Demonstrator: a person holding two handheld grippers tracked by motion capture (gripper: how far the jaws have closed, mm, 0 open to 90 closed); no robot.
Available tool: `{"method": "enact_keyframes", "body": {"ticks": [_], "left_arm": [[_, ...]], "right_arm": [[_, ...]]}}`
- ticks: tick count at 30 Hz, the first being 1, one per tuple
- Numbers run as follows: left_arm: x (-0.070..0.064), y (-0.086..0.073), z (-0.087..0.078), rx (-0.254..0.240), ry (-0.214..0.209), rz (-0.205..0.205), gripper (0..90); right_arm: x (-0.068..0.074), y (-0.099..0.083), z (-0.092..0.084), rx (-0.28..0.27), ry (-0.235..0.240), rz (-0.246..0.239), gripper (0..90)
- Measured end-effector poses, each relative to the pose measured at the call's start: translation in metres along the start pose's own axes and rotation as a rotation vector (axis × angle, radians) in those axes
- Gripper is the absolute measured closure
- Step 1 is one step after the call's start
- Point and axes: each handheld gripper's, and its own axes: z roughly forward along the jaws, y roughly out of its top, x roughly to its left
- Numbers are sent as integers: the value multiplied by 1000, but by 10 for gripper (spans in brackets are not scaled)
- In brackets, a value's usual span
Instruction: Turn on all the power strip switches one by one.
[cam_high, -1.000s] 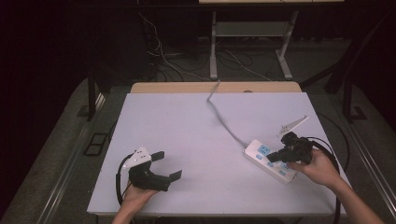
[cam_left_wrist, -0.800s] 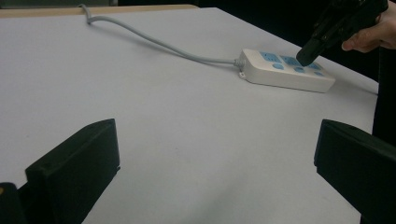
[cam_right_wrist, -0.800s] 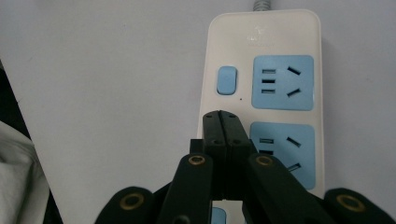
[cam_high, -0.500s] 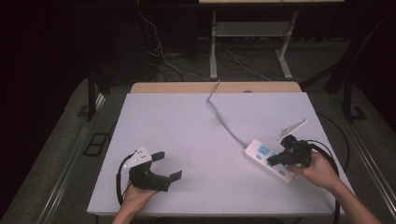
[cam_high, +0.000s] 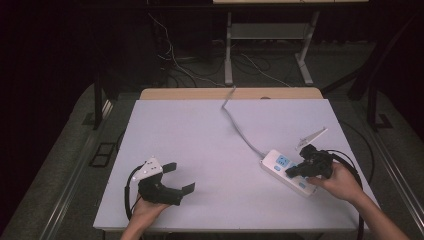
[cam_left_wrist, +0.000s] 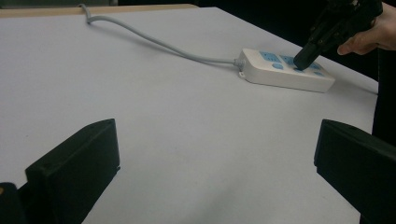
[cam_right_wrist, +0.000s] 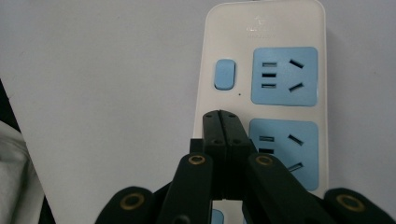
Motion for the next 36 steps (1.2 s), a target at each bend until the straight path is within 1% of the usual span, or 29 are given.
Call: {"method": "enact_keyframes", "body": {"ticks": [6, 8, 12, 13, 19, 27, 29, 36], "left_arm": [[-1, 0, 0, 1, 0, 3, 0], [-1, 0, 0, -1, 3, 1, 0], [0, 0, -1, -5, 7, -2, 0], [0, 0, 0, -4, 7, -1, 0], [-1, 0, 0, -3, 5, 0, 0], [0, 0, -1, -5, 6, -3, 0], [1, 0, 0, -5, 5, -3, 0], [1, 0, 0, -5, 4, -3, 0]], "right_arm": [[-1, 0, 1, 2, 1, -7, 900], [-2, 0, 1, 4, 9, -3, 900], [-2, 0, 2, 5, 9, -5, 900], [-1, 0, 1, 6, -19, -13, 900], [-2, 1, 2, 4, -9, -10, 900], [0, 0, 1, -2, -23, -4, 900], [0, 1, 1, 0, -22, -5, 900], [5, -1, -1, 11, -41, -8, 900]]}}
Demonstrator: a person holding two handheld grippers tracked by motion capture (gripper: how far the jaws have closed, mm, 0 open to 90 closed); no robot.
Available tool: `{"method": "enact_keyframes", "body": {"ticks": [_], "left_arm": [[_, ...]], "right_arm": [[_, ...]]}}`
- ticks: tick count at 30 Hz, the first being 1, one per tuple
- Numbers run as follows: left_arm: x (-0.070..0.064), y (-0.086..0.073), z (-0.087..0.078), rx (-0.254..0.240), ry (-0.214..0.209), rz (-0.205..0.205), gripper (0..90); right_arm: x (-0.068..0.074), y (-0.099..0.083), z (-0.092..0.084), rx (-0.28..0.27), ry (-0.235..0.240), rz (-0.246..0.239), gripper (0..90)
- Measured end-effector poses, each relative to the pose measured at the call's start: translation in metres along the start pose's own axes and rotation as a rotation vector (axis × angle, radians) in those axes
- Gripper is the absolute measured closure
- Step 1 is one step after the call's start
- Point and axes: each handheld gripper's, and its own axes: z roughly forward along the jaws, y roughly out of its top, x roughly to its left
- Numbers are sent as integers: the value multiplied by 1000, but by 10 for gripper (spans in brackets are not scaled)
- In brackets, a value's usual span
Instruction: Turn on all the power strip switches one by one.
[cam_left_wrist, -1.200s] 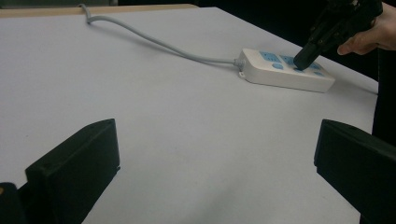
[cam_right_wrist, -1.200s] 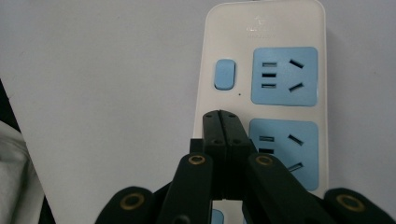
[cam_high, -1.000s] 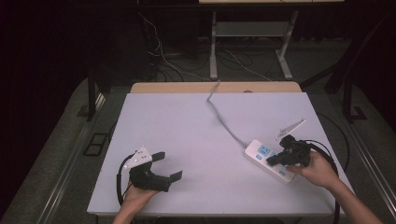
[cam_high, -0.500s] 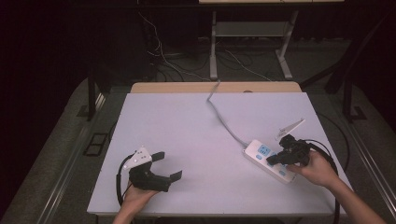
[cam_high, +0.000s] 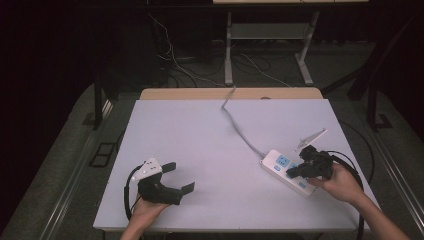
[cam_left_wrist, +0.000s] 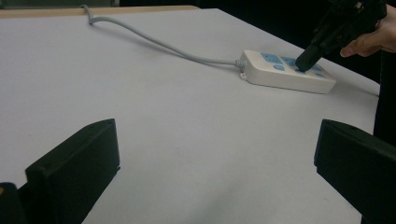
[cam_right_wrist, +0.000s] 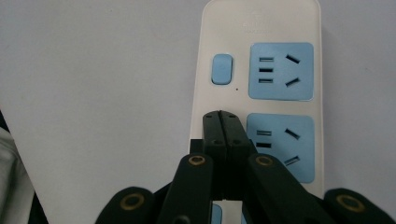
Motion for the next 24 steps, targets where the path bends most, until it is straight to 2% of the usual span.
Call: {"method": "enact_keyframes", "body": {"ticks": [11, 24], "left_arm": [[0, 0, 0, -2, 0, -3, 0], [0, 0, 0, -4, -1, -5, 0]], "right_arm": [[4, 3, -8, -26, 13, 0, 900], [5, 22, -30, -71, 0, -23, 900]]}}
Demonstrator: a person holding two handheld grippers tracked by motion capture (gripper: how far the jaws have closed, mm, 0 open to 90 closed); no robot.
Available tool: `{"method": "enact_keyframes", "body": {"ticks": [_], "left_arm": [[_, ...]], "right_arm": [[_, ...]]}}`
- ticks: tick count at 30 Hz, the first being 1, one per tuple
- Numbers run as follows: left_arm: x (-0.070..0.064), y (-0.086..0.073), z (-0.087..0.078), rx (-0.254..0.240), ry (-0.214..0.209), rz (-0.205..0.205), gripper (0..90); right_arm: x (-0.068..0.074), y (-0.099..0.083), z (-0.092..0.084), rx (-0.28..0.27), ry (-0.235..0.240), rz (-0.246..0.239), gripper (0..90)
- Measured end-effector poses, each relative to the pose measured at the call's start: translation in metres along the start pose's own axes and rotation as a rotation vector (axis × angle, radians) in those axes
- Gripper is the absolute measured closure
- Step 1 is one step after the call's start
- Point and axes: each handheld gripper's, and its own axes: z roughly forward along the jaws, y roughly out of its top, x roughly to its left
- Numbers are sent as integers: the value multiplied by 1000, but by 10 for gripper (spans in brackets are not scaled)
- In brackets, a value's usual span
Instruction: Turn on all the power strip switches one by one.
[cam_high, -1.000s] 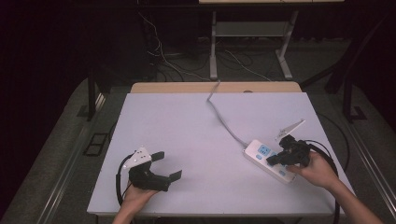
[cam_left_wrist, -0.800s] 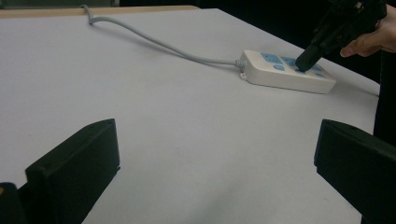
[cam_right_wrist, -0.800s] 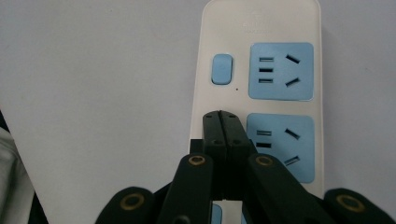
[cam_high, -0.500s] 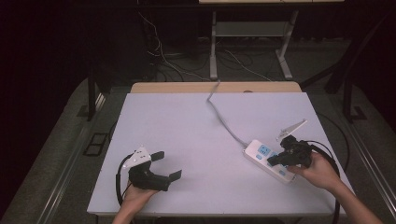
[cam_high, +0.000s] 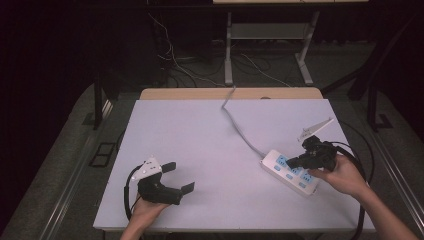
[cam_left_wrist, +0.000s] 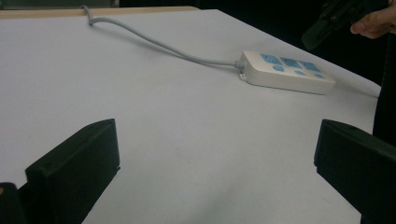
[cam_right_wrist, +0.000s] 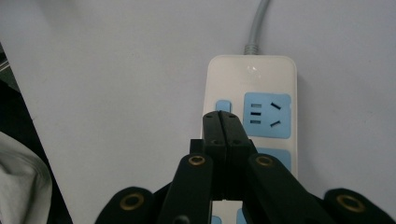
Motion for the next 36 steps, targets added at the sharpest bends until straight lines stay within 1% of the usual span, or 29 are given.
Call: {"method": "enact_keyframes", "body": {"ticks": [5, 8, 16, 18, 23, 28, 36], "left_arm": [[0, 0, 0, 1, 0, 0, 0], [0, 0, 0, 0, 0, -1, 0], [1, 0, -1, 0, -2, -1, 0], [1, 0, -1, -1, -1, 0, 0], [1, 0, -1, -3, -1, 2, 0], [2, 0, -2, -6, 2, 0, 0], [1, 1, -3, -7, 3, 3, 0]], "right_arm": [[0, 7, -4, -2, -1, -7, 900], [-1, 14, -7, -14, -4, -12, 900], [-5, 22, -4, -18, -3, -13, 900], [-7, 23, -2, -20, 0, -6, 900], [-9, 25, 5, -11, 1, -6, 900], [-12, 28, 16, -5, 4, -9, 900], [-14, 28, 25, 8, 16, -4, 900]]}}
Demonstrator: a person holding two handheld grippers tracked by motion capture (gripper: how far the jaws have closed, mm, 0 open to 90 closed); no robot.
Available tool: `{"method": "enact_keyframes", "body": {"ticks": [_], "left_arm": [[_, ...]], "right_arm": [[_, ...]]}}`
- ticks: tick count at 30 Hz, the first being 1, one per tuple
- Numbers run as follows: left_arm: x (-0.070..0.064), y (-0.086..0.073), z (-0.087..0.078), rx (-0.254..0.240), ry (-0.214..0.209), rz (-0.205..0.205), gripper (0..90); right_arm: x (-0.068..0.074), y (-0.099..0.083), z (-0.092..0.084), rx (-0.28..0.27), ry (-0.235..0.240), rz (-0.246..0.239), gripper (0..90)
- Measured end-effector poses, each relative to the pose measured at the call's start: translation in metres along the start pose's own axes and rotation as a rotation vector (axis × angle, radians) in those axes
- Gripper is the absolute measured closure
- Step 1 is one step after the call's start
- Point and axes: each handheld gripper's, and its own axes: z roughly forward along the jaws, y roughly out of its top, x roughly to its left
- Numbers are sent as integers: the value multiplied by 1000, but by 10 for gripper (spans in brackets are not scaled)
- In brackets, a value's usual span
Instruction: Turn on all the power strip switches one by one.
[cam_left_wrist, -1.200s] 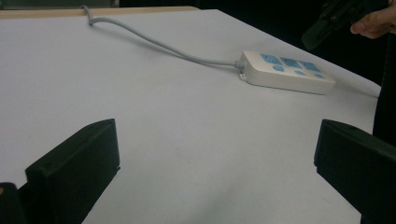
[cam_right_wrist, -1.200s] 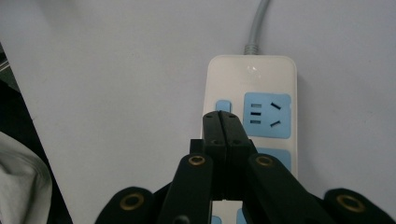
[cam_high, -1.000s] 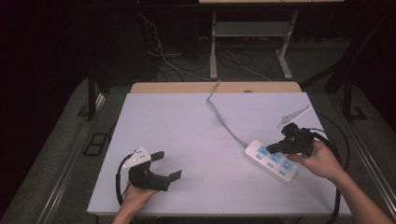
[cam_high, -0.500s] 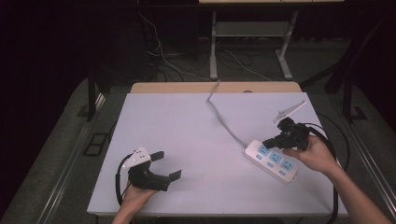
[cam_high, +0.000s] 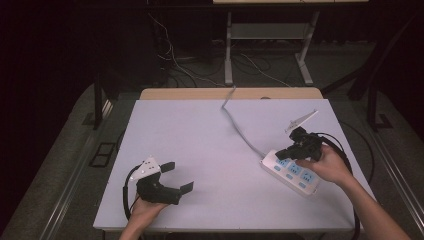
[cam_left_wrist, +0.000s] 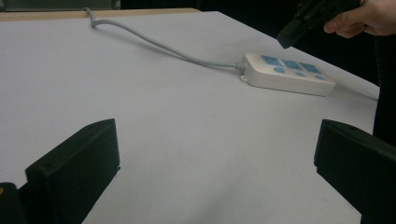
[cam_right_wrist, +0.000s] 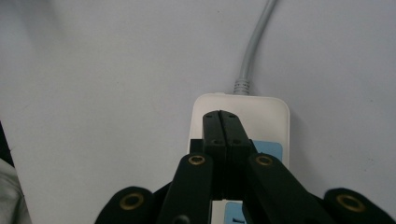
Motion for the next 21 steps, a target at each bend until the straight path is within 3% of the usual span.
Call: {"method": "enact_keyframes", "body": {"ticks": [8, 21], "left_arm": [[1, 0, -1, -5, 0, 0, 0], [0, 0, 0, -3, 0, -2, 0]], "right_arm": [[0, -7, 17, 41, 28, 5, 900], [-1, -12, 23, 52, 35, 6, 900]]}}
